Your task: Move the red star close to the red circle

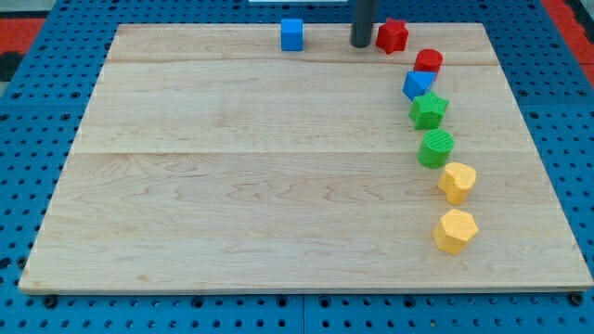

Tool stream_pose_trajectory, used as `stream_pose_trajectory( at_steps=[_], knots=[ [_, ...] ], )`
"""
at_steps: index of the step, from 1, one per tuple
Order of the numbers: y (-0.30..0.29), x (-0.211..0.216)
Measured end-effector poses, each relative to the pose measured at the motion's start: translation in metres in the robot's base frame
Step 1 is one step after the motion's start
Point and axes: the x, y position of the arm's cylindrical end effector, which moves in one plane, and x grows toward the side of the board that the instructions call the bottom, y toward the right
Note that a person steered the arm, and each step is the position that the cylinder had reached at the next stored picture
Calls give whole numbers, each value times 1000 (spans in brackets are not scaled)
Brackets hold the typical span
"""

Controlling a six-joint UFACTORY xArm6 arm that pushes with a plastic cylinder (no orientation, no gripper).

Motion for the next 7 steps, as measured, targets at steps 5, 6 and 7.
stream_pose_trajectory(
  at_steps=[5,6,7],
  knots=[
    [145,-16],
    [187,-7],
    [183,45]
  ],
)
